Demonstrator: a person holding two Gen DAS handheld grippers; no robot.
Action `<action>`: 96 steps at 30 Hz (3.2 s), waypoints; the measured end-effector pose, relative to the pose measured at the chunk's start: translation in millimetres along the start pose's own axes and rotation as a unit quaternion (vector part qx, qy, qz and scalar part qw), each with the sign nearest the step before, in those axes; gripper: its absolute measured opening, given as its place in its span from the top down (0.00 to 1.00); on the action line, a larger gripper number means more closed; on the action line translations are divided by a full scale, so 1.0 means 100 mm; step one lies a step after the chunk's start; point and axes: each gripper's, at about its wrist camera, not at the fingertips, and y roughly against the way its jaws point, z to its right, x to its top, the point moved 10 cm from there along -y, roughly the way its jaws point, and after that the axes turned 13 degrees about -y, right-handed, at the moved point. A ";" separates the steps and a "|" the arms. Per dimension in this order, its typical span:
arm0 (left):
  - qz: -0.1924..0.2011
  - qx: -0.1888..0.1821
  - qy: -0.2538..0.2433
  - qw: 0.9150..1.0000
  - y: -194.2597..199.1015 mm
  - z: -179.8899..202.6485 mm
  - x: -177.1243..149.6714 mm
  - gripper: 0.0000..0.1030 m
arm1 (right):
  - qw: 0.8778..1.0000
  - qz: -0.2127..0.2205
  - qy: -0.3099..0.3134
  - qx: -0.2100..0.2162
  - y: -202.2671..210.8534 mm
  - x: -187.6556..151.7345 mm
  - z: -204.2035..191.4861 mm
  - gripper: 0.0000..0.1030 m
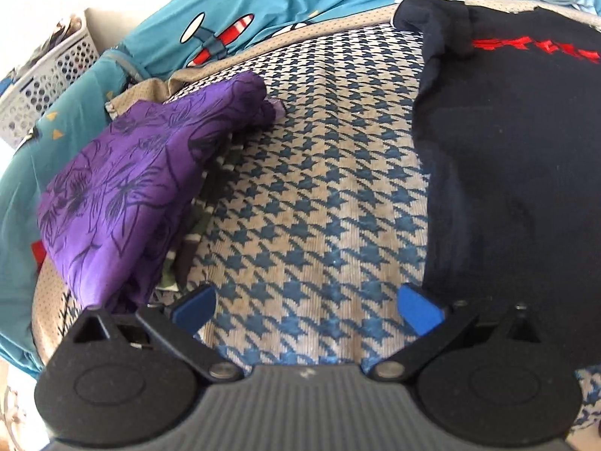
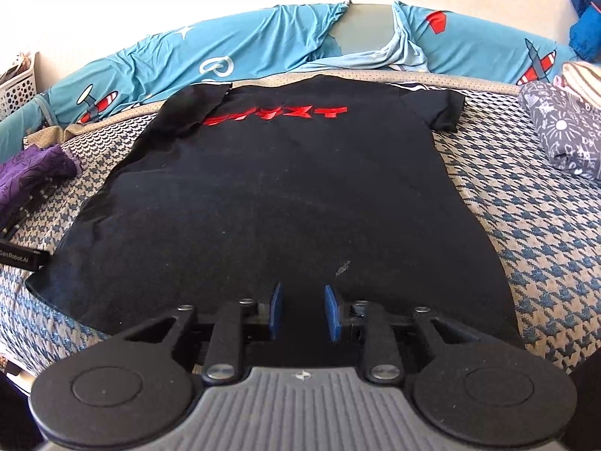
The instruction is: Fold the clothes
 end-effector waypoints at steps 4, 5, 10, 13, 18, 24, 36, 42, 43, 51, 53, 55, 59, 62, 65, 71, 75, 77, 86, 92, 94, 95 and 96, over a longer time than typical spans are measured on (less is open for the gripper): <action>0.017 0.001 0.010 1.000 0.06 -0.01 0.07 0.00 | 1.000 -0.003 -0.018 0.003 0.00 0.02 0.04 0.76; 0.023 0.003 0.014 1.000 0.08 -0.01 0.09 0.00 | 1.000 -0.003 -0.022 0.005 0.00 0.03 0.04 0.75; 0.052 -0.022 0.036 0.998 0.19 0.08 0.30 0.00 | 1.000 0.003 -0.028 0.007 0.03 0.06 0.06 0.73; 0.057 -0.031 0.029 0.997 0.21 0.20 0.40 0.00 | 1.000 0.004 -0.024 0.008 0.03 0.08 0.04 0.70; 0.063 -0.055 0.024 0.996 0.23 0.39 0.54 0.00 | 1.000 0.006 -0.023 0.012 0.03 0.15 0.02 0.69; 0.070 -0.065 0.021 0.995 0.23 0.54 0.71 0.00 | 0.999 0.002 -0.043 0.026 -0.01 0.34 0.06 0.69; 0.093 -0.091 0.014 0.991 0.19 0.73 1.20 0.00 | 0.998 0.009 -0.055 0.019 -0.32 1.02 0.36 0.68; 0.098 -0.087 0.012 0.991 0.04 0.78 1.47 0.00 | 0.996 0.018 -0.083 0.018 -0.51 1.38 0.57 0.62; 0.097 -0.086 0.013 0.991 0.01 0.78 1.51 0.00 | 0.996 0.023 -0.089 0.014 -0.55 1.46 0.62 0.61; 0.076 -0.109 0.049 0.990 -0.26 0.83 1.80 0.00 | 0.993 0.041 -0.111 -0.025 -0.92 1.94 0.97 0.61; 0.079 -0.110 0.050 0.989 -0.29 0.83 1.85 0.00 | 0.991 0.043 -0.125 -0.031 -1.01 2.01 1.09 0.60; 0.083 -0.109 0.047 0.989 -0.31 0.85 1.91 0.00 | 0.988 0.046 -0.143 -0.036 -1.10 2.08 1.23 0.59; 0.097 -0.104 0.043 0.989 -0.34 0.89 2.02 0.00 | 0.974 0.049 -0.217 -0.036 -1.26 2.18 1.59 0.54; 0.091 -0.115 0.047 0.988 -0.37 0.94 2.05 0.00 | 0.964 0.057 -0.256 -0.031 -1.38 2.26 1.75 0.53; 0.090 -0.127 0.058 0.986 -0.39 0.96 2.07 0.00 | 0.960 0.062 -0.273 -0.030 -1.49 2.30 1.80 0.53; 0.083 -0.144 0.071 0.984 -0.45 1.01 2.08 0.00 | 0.967 0.064 -0.245 -0.034 -1.73 2.36 1.68 0.51; 0.082 -0.143 0.065 0.984 -0.47 1.03 2.08 0.00 | 0.972 0.061 -0.224 -0.032 -1.87 2.38 1.58 0.50; 0.082 -0.143 0.068 0.984 -0.48 1.02 2.07 0.00 | 0.972 0.064 -0.222 -0.039 -1.93 2.39 1.56 0.50; 0.062 -0.142 0.072 0.985 -0.65 1.03 2.05 0.00 | 0.979 0.076 -0.182 -0.052 -2.07 2.43 1.37 0.79; 0.058 -0.139 0.078 0.986 -0.72 1.02 2.07 0.00 | 0.982 0.089 -0.146 -0.078 -2.06 2.45 1.29 0.95; 0.056 -0.137 0.085 0.985 -0.75 1.00 2.09 0.00 | 0.980 0.105 -0.139 -0.096 -2.00 2.49 1.28 0.95; 0.056 -0.136 0.091 0.985 -0.76 0.97 2.09 0.00 | 0.978 0.114 -0.137 -0.105 -1.96 2.51 1.29 0.95; 0.056 -0.135 0.097 0.984 -0.78 0.95 2.09 0.00 | 0.977 0.122 -0.135 -0.112 -1.92 2.53 1.30 0.96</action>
